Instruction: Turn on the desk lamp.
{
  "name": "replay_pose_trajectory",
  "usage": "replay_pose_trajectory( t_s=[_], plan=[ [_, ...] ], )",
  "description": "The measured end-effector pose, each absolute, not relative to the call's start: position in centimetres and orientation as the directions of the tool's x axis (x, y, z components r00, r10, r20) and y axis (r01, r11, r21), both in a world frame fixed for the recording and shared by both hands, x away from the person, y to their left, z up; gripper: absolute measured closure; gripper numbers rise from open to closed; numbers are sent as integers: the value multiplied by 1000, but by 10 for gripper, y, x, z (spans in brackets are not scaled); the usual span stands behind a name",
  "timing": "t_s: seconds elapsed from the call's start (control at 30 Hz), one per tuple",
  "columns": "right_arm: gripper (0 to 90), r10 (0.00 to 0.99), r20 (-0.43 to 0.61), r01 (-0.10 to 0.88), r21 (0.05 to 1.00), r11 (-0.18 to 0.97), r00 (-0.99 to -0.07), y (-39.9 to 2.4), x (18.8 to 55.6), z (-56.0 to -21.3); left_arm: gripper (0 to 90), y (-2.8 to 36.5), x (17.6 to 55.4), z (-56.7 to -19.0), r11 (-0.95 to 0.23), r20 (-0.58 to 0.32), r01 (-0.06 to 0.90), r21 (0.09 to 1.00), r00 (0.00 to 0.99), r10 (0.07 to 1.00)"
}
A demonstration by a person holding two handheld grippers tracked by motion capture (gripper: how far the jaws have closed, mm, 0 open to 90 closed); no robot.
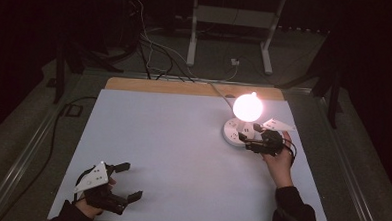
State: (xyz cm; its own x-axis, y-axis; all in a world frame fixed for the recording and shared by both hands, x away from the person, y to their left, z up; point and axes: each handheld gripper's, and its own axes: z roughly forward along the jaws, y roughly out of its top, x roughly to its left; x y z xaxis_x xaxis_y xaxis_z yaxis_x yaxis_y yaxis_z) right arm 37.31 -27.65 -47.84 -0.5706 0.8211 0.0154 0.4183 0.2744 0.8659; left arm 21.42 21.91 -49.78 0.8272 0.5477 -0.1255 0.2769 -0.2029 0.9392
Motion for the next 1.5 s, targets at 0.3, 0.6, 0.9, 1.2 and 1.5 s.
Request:
replay_pose_trajectory(
  t_s=[0.3,0.6,0.9,1.2,1.5],
  plan=[
    [7,794,74,440,861,254,-603,-277,363,-477,4,220,214,-498,-202,-124,275,940,827,549],
    [0,798,64,463,841,280,-599,-278,348,-476,4,220,214,-498,-198,-130,279,940,825,550],
    [0,804,97,529,798,290,-587,-291,330,-486,4,221,214,-498,-196,-131,280,940,824,551],
    [0,804,114,560,774,297,-584,-305,308,-498,4,220,214,-498,-202,-128,280,939,825,551],
    [0,808,129,583,757,294,-574,-319,283,-513,4,220,214,-498,-205,-125,278,938,826,549]
  ],
)
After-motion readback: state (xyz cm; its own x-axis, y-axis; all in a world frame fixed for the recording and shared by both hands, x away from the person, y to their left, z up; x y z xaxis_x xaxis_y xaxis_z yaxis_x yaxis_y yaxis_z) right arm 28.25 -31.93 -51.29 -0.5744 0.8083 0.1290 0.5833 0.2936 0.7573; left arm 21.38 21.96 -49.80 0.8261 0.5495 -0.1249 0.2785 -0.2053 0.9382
